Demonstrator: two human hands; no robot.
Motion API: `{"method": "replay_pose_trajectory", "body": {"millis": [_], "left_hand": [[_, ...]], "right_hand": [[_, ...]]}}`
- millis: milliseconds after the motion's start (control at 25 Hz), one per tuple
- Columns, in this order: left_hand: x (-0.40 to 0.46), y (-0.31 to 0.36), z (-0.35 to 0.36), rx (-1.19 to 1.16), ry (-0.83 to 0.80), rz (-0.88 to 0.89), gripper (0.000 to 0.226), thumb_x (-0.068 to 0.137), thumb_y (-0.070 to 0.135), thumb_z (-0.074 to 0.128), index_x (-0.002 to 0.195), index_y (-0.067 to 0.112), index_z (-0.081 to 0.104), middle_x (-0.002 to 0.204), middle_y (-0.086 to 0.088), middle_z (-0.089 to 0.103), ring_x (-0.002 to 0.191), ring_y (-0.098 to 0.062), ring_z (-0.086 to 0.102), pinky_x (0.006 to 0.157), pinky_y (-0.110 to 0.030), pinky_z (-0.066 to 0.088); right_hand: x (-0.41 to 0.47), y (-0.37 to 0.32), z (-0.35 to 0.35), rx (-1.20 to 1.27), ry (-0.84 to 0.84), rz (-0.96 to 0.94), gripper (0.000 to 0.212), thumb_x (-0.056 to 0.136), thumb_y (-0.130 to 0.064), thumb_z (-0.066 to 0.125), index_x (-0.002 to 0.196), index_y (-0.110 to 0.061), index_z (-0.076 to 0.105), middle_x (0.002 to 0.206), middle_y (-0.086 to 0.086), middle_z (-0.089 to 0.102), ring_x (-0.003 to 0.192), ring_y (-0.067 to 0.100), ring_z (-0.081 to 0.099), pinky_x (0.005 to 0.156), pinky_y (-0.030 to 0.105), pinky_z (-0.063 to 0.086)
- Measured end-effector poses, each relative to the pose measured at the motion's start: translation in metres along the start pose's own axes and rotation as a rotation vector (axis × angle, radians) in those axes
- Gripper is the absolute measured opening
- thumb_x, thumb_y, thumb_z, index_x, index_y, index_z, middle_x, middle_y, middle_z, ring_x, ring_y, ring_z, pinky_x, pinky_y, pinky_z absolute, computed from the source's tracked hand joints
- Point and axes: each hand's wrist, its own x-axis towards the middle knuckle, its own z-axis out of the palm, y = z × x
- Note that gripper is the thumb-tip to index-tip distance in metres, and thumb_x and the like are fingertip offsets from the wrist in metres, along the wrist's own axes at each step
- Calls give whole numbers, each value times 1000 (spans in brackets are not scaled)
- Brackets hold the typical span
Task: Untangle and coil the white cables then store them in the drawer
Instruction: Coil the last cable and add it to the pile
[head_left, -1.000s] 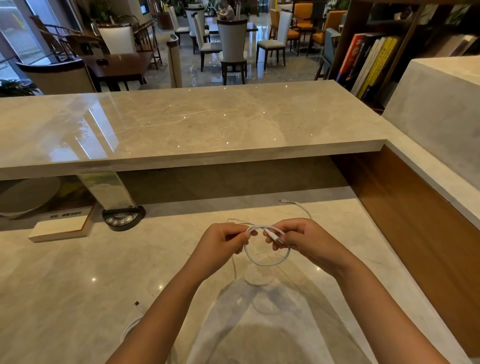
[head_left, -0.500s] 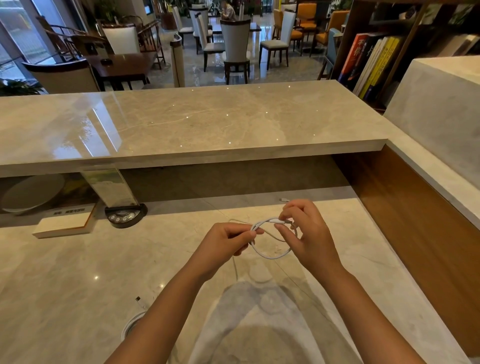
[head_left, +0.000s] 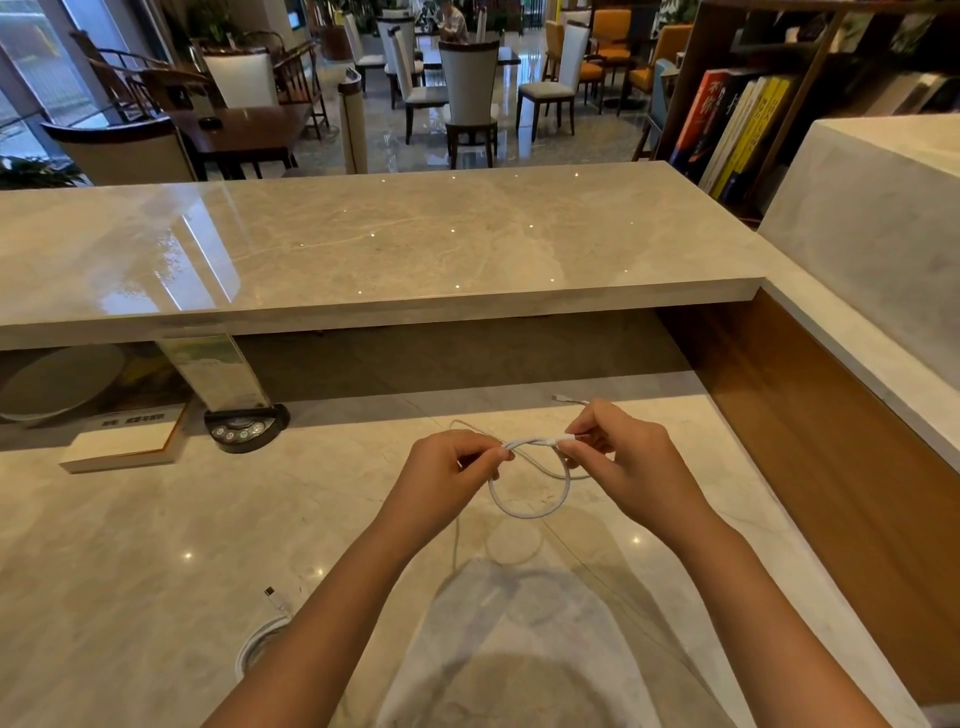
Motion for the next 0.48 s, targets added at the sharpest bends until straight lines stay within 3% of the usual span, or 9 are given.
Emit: {"method": "replay_pose_trajectory", "body": {"millis": [120, 240, 360, 480], "left_hand": [[-1, 5, -2, -225, -162, -129, 22, 93, 17, 52, 84, 22, 72, 70, 12, 70, 66, 3, 60, 63, -13, 47], [-7, 10, -3, -487, -334, -247, 24, 96, 8, 43, 95, 11, 66, 76, 2, 72, 81, -16, 69, 77, -26, 55], [-8, 10, 2, -717, -233, -299, 24, 97, 7, 39, 99, 7, 63, 70, -4, 68, 69, -15, 68, 72, -26, 57], [-2, 5, 8, -933, -56, -321, 24, 98, 10, 39, 104, 5, 61, 63, -3, 63, 59, -11, 64, 64, -23, 57]], "right_hand": [[1, 5, -1, 119, 31, 47, 10, 85, -19, 64, 82, -17, 55, 72, -9, 65, 68, 6, 65, 65, 25, 55], [2, 5, 1, 191, 59, 80, 9, 85, -18, 65, 85, -17, 56, 71, -3, 67, 64, 7, 65, 63, 23, 54], [6, 1, 6, 397, 127, 162, 9, 86, -17, 63, 89, -23, 57, 80, 2, 68, 66, 8, 67, 61, 19, 54], [6, 1, 14, 646, 91, 350, 18, 97, -29, 43, 110, -25, 55, 105, 4, 66, 86, 10, 66, 73, 21, 54]]}}
